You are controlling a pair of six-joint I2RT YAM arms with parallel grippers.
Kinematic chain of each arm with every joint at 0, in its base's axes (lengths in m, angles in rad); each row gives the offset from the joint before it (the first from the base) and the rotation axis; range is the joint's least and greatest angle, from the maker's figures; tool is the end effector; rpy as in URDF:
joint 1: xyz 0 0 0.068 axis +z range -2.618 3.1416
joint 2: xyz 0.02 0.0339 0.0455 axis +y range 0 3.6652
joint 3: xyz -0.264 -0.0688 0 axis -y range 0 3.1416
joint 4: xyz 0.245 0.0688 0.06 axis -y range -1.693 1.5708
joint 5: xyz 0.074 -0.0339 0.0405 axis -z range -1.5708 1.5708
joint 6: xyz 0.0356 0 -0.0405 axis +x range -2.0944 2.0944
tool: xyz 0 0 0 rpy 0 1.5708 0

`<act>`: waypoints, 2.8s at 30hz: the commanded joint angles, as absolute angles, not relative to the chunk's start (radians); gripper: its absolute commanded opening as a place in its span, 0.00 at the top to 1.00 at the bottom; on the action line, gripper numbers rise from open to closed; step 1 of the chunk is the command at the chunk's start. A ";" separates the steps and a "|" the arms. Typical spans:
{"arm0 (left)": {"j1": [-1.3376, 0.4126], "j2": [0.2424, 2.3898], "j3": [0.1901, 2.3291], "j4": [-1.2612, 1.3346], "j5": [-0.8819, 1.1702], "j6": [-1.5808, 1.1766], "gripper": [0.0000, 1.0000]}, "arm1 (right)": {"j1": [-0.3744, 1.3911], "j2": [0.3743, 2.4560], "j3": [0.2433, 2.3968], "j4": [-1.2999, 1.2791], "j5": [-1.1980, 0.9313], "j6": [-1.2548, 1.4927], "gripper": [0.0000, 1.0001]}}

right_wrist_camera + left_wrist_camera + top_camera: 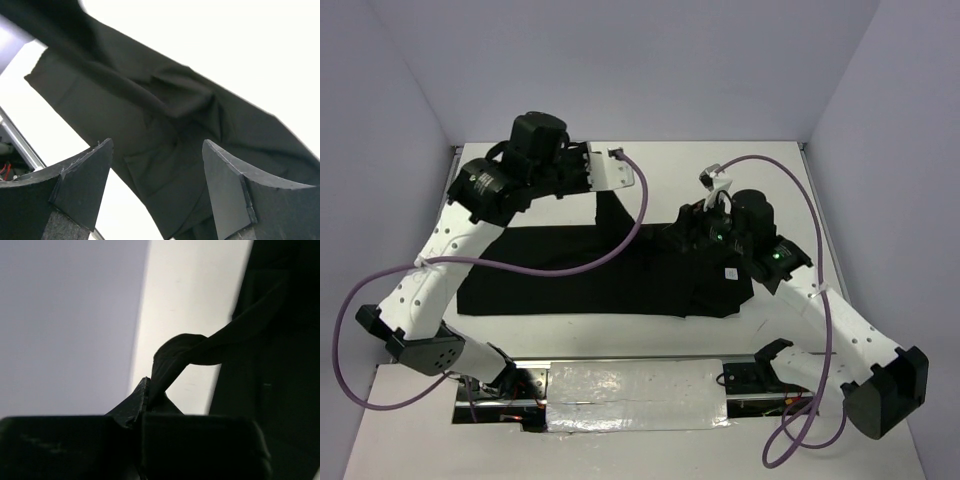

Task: Fold and stack the long sleeve shirts
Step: Fold the shirt

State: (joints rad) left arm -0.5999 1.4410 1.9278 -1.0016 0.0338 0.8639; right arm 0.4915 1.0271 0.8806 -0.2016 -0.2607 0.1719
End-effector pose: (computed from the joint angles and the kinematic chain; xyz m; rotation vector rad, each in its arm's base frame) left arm 0.2219 -0.1532 0.4890 1.4104 1.5392 0.1253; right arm 0.2041 0.1197 0.3260 -0.4898 1.9070 0.6905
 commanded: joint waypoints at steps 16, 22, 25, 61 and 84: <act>-0.792 1.566 2.039 -0.454 -0.567 1.166 1.00 | 0.528 1.075 1.066 -0.121 -0.216 0.051 0.16; -0.792 1.557 2.039 -0.509 -0.580 1.101 1.00 | 0.535 1.095 1.019 -0.123 -0.132 0.126 0.20; -0.792 1.542 2.007 -0.555 -0.574 1.054 1.00 | 0.538 1.085 0.898 -0.020 -0.138 0.221 0.25; -0.793 1.545 2.074 -0.854 -0.385 0.799 1.00 | 0.755 1.439 1.112 0.650 -0.097 -0.163 0.44; -0.758 1.562 2.054 -0.876 -0.259 0.681 1.00 | 0.710 1.380 1.000 0.746 -0.158 -0.132 0.30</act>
